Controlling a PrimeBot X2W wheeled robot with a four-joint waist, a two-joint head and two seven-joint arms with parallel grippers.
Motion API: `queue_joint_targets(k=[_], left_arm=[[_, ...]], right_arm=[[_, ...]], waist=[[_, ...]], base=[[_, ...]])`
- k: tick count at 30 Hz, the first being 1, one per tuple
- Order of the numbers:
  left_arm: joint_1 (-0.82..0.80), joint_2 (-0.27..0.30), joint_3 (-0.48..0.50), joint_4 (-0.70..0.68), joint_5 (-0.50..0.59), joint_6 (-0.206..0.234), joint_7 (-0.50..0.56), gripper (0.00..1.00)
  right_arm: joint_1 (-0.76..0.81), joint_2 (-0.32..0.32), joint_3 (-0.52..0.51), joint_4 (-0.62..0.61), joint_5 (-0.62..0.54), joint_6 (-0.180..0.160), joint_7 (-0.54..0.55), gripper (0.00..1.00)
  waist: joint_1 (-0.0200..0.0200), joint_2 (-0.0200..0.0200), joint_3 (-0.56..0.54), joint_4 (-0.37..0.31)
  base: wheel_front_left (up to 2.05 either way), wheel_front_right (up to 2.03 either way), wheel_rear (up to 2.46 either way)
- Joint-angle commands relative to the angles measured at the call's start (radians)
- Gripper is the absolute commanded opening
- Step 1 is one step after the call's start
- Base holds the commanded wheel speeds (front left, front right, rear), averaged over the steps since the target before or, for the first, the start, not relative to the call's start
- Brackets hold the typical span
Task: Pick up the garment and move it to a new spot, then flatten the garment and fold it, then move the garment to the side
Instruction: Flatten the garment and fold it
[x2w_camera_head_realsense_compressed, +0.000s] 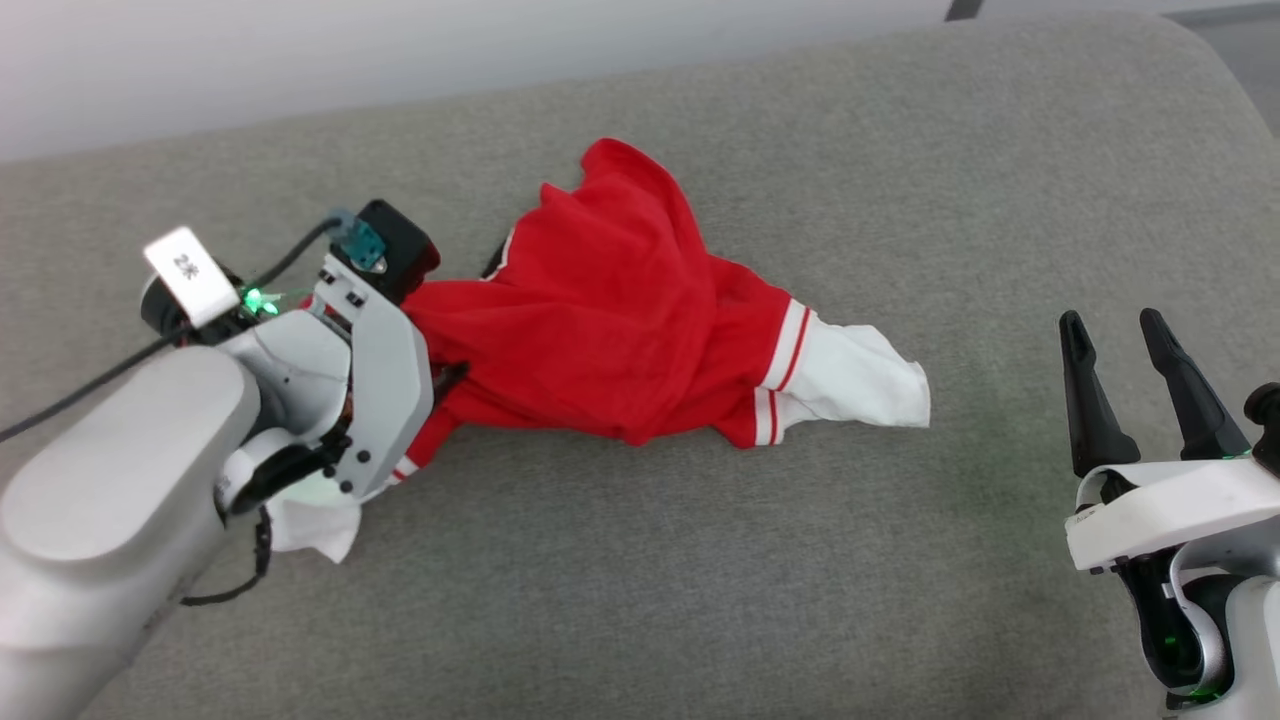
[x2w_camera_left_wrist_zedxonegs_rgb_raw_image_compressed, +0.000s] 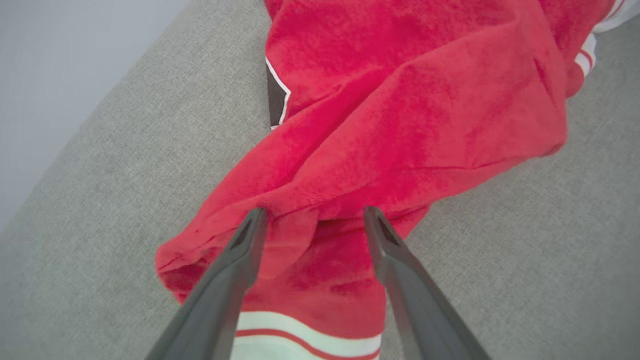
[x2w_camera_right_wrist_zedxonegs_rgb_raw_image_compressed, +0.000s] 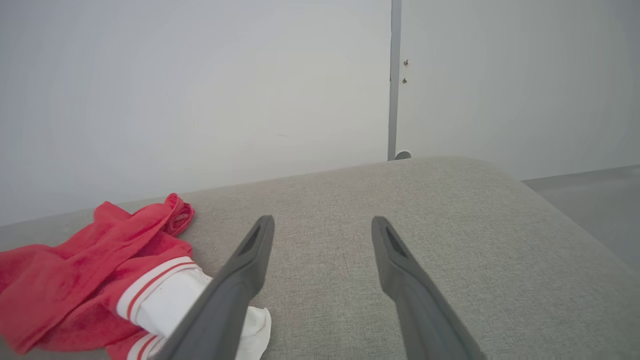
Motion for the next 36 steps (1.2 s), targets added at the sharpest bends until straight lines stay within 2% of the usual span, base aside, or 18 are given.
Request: queue_joint_targets(k=[1,9,10,11,18,24,32,36], left_arm=[[-0.017,0.015,-0.024,0.005,0.014,-0.001,-0.018,1.00],[-0.074,0.037,-0.139,0.059,0.020,-0.001,-0.116,1.00],[-0.075,0.032,-0.144,0.073,-0.001,-0.001,-0.120,0.42],[-0.083,0.028,-0.154,0.081,-0.003,-0.001,-0.126,0.00],[-0.141,0.027,-0.195,0.094,-0.081,-0.001,-0.132,0.00],[-0.219,0.030,-0.161,0.104,-0.143,-0.001,-0.139,0.00],[-0.325,0.015,-0.105,0.197,-0.141,-0.001,-0.194,0.00],[-0.368,-0.002,-0.104,0.271,-0.099,0.003,-0.240,0.00]], right_arm=[[-0.006,0.004,0.001,-0.001,0.002,0.000,-0.007,1.00],[-0.007,0.011,0.002,0.003,0.005,0.000,-0.020,1.00],[-0.006,0.010,0.002,0.004,0.005,0.000,-0.021,1.00],[-0.006,0.010,0.002,0.005,0.005,0.000,-0.022,1.00],[-0.007,0.011,-0.002,0.013,0.003,0.000,-0.028,1.00],[-0.009,0.007,-0.002,0.013,0.001,0.000,-0.024,1.00],[-0.029,0.002,0.015,0.002,0.007,0.000,-0.015,1.00],[-0.037,0.002,0.018,-0.004,0.010,0.000,-0.013,1.00]], waist=[[0.0000,0.0000,0.022,-0.025],[0.0000,0.0000,0.055,-0.054],[0.0000,0.0000,0.057,-0.054],[0.0000,0.0000,0.058,-0.054],[0.0000,0.0000,0.063,-0.047],[0.0000,0.0000,0.074,-0.035],[0.0000,0.0000,0.126,-0.040],[0.0000,0.0000,0.164,-0.047]], base=[[0.00,0.00,0.00],[0.00,0.00,0.00],[0.00,0.00,0.00],[0.00,0.00,0.00],[0.00,0.00,0.00],[0.00,0.00,0.00],[0.00,0.00,0.00],[0.00,0.00,0.00]])
